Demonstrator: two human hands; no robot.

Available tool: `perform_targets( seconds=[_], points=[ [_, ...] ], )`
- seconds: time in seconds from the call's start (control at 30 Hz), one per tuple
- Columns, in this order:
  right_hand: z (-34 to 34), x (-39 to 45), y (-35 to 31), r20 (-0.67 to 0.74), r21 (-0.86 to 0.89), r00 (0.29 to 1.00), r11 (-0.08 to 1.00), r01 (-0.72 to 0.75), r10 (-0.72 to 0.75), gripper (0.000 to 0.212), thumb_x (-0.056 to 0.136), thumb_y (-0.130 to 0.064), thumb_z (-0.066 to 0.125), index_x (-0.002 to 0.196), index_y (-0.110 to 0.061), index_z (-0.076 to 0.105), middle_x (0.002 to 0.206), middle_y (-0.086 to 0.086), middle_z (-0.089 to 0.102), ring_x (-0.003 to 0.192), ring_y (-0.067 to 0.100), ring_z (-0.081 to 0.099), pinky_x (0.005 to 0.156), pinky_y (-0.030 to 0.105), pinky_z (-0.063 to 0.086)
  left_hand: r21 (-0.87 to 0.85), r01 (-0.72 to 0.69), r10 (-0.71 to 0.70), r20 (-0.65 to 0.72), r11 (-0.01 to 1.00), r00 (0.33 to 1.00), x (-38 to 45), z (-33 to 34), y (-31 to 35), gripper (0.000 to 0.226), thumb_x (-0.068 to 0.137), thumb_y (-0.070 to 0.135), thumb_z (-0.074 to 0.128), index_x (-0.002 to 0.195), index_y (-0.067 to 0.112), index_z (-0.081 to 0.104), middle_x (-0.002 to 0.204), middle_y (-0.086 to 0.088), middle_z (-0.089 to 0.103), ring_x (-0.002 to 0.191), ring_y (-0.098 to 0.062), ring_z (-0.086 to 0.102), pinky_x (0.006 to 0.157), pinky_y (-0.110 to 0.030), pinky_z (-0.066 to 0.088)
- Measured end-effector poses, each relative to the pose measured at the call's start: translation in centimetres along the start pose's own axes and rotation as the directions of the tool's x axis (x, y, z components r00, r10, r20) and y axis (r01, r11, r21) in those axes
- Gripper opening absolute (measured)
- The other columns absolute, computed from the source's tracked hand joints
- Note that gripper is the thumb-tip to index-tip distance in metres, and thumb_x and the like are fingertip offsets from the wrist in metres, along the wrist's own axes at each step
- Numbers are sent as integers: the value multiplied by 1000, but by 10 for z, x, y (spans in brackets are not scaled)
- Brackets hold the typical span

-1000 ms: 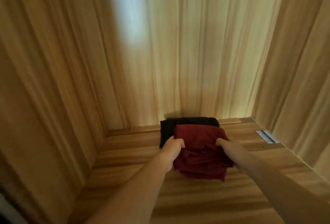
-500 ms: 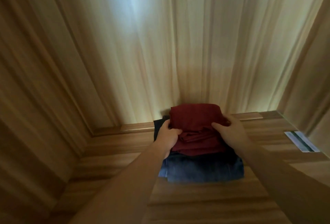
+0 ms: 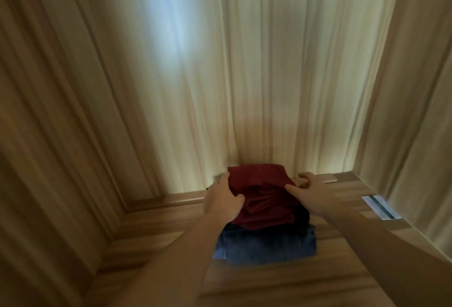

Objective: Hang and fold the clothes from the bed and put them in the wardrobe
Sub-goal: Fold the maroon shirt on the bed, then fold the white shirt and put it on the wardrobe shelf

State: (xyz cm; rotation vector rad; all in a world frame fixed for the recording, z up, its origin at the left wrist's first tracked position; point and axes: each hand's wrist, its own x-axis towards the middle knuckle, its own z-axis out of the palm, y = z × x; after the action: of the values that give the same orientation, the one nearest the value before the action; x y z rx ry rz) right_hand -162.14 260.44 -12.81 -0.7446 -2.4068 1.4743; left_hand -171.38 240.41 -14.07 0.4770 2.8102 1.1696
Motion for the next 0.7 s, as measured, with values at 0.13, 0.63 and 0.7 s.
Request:
perform_targets(
  seconds=[0.13, 0.63, 0.7],
  points=[
    [-34, -42, -27, -20, -164, 999, 986, 31, -35, 68, 91, -25, 64, 148, -11, 30, 96, -2, 58, 81, 15, 59, 66, 16, 47, 226, -217, 209, 57, 950, 976, -25, -15, 31, 62, 79, 40, 51, 139, 28, 42, 131, -1, 54, 119, -22, 50, 99, -43, 46],
    [-44, -356, -17, -351, -673, 936, 688, -271, 26, 72, 84, -42, 58, 149, -31, 25, 140, -1, 45, 123, 24, 52, 94, 38, 48, 165, -773, 666, 419, 613, 618, -236, -36, 48, 63, 88, 32, 57, 147, 28, 37, 147, 3, 41, 136, -23, 35, 106, -41, 34],
    [-42, -404, -12, -390, -668, 920, 672, -320, 51, 69, 85, -42, 56, 147, -33, 29, 139, -3, 46, 121, 24, 53, 92, 37, 49, 112, -808, 689, 465, 578, 557, -263, -36, 30, 63, 86, 31, 58, 147, 29, 39, 146, 2, 43, 134, -21, 40, 106, -36, 37]
  ],
)
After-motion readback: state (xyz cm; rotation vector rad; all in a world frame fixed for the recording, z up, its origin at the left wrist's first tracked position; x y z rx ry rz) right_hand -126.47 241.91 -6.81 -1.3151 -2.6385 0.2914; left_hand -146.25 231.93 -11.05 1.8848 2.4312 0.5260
